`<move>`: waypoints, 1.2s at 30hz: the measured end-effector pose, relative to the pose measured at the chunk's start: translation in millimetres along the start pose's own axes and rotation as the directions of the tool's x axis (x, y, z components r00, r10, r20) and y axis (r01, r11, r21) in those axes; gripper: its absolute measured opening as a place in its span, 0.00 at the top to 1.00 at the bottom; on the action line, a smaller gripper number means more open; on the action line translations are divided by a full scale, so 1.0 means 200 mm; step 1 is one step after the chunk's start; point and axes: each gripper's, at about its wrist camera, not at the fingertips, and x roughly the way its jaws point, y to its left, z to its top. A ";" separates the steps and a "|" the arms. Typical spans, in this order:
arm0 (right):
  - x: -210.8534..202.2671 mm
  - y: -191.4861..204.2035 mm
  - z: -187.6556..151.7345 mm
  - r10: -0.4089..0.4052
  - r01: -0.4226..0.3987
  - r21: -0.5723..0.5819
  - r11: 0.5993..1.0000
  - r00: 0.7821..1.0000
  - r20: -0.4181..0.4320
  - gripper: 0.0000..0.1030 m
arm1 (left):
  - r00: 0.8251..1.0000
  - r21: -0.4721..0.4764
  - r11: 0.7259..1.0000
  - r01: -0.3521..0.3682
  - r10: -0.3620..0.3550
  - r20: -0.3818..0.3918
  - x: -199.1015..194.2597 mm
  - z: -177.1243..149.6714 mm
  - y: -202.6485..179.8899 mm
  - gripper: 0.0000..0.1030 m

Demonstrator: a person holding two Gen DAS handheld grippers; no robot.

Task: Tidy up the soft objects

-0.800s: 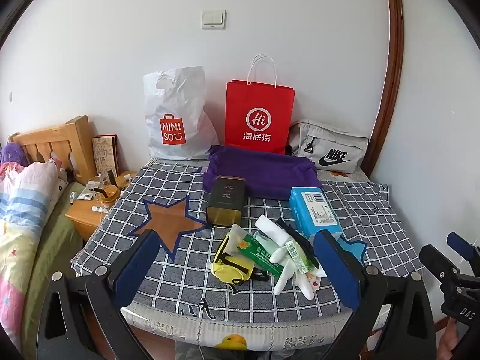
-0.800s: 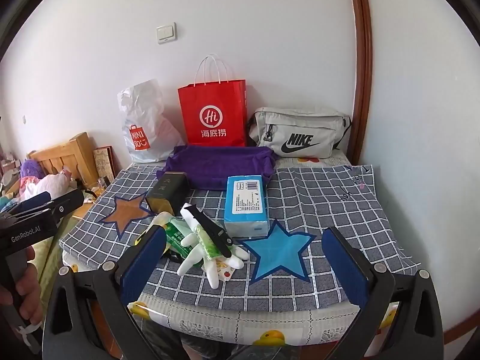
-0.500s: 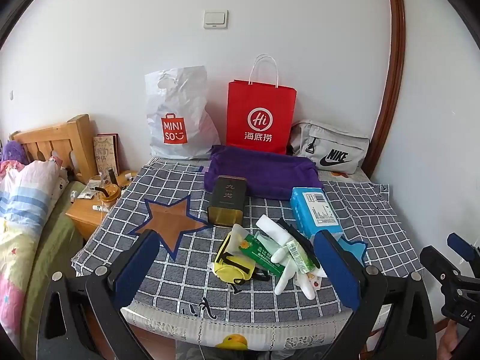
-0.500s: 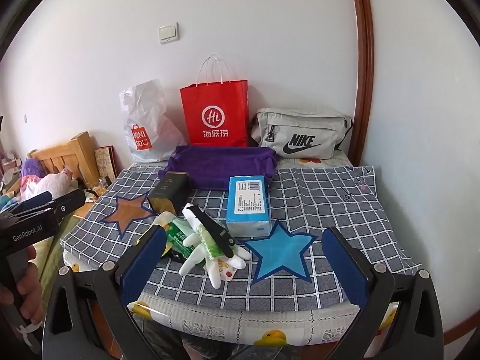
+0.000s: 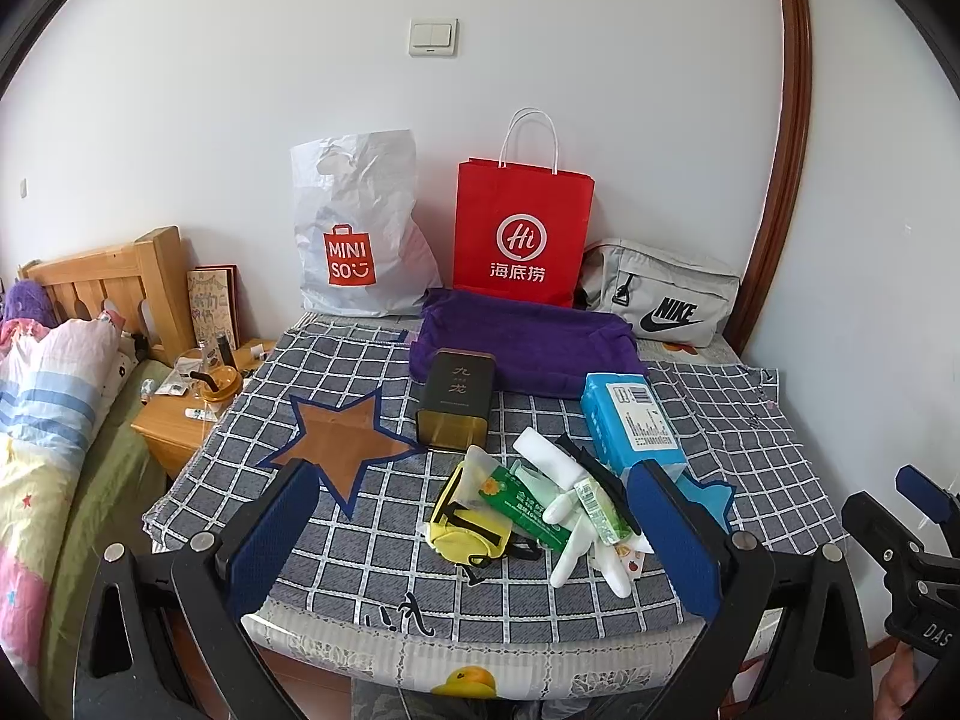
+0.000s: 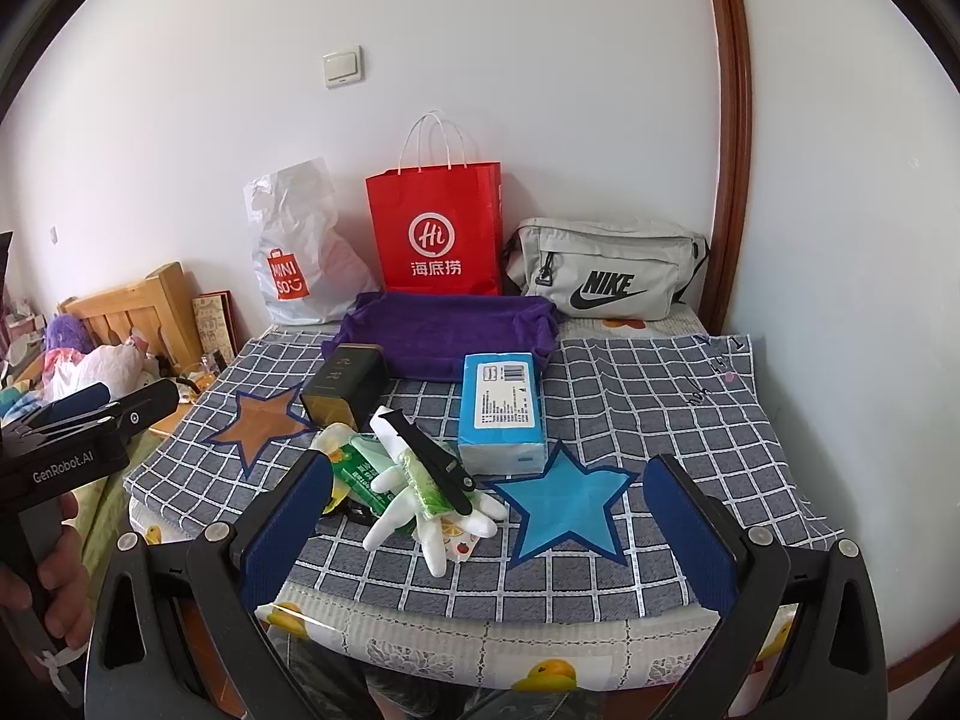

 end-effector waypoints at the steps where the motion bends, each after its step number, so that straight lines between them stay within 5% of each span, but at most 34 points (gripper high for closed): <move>1: 0.00 0.00 0.00 0.000 0.000 0.000 1.000 1.000 0.000 0.01 | 1.000 0.000 1.000 0.002 -0.002 0.001 0.00 0.00 0.00 0.00; 36: 0.00 -0.01 -0.01 0.017 -0.017 0.006 1.000 1.000 0.010 0.01 | 1.000 -0.004 1.000 0.021 -0.021 -0.022 0.05 -0.02 0.04 0.00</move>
